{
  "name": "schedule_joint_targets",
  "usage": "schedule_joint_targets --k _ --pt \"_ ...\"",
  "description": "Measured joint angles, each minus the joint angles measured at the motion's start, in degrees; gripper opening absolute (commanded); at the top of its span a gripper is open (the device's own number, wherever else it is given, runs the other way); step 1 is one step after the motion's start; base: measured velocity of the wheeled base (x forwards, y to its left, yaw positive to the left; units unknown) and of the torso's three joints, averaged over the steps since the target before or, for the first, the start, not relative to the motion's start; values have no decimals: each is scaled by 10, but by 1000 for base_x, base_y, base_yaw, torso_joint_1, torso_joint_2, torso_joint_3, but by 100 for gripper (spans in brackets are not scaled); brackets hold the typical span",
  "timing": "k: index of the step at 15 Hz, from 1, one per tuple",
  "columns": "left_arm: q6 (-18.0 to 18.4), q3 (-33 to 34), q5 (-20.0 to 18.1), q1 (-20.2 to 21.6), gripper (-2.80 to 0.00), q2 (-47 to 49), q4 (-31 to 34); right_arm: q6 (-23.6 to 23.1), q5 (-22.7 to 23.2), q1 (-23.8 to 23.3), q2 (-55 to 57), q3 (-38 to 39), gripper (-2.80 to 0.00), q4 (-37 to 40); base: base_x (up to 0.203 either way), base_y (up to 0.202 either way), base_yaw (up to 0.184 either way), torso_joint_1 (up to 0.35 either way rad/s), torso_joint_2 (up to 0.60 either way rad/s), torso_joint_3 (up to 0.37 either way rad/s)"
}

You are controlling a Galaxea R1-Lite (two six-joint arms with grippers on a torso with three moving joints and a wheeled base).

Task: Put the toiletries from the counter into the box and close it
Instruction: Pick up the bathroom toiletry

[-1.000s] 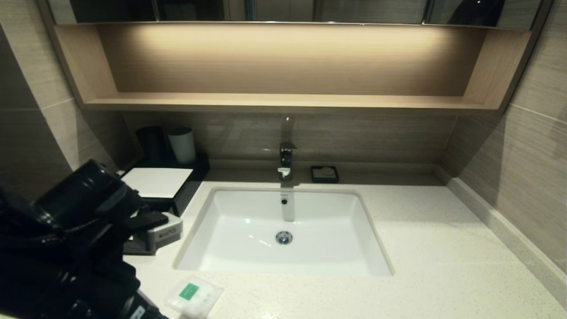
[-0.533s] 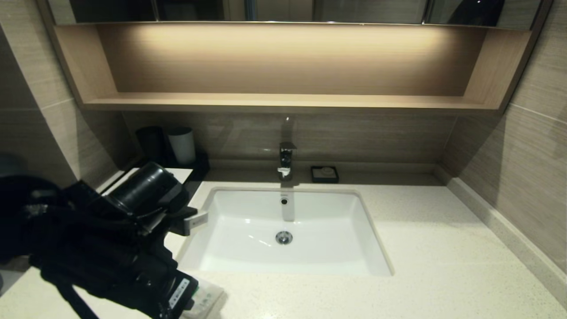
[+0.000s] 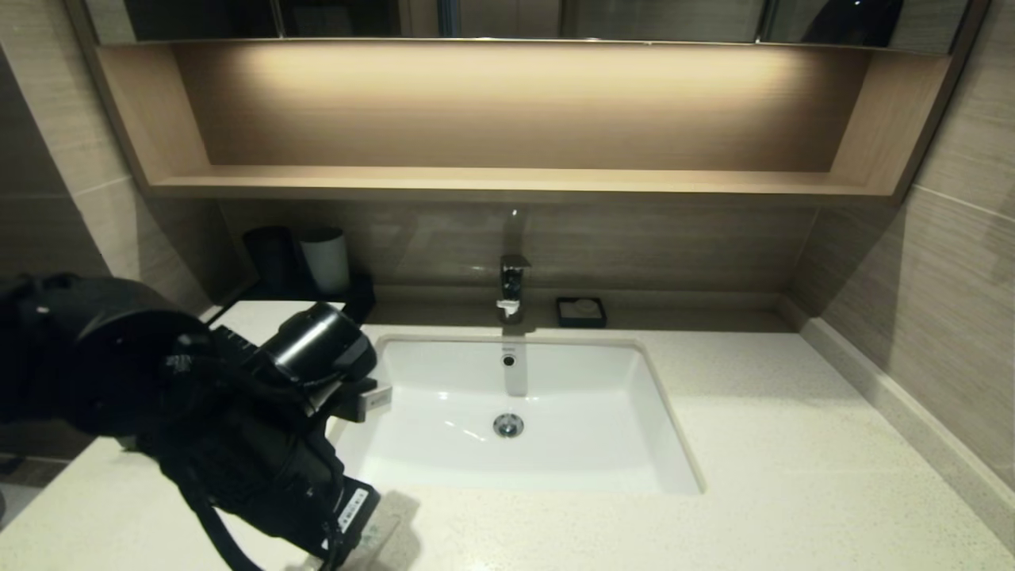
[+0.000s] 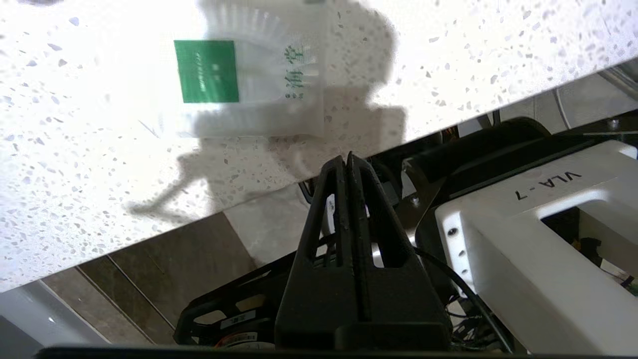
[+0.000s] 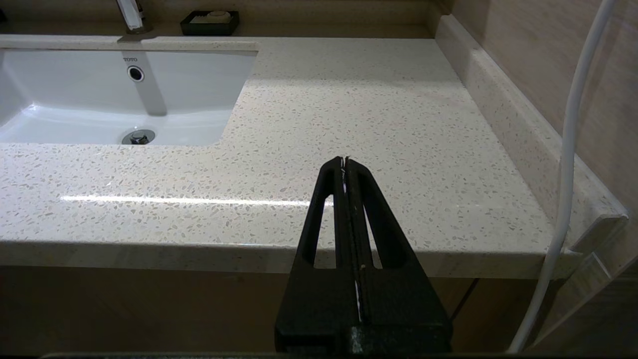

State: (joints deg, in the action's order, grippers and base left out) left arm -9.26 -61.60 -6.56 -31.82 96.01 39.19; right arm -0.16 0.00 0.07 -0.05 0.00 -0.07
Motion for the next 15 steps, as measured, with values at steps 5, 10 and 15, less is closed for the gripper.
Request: schedule_joint_targets --k 5,10,15 --pt "-6 -24 -4 34 -280 26 -6 0 0 0 0 0 -280 0 0 0 0 0 0 0" --pt "-7 -67 -2 40 -280 45 1 0 0 0 0 0 -280 0 0 0 0 0 0 0" --pt "6 -162 11 25 -280 67 71 0 0 0 0 0 -280 0 0 0 0 0 0 0"
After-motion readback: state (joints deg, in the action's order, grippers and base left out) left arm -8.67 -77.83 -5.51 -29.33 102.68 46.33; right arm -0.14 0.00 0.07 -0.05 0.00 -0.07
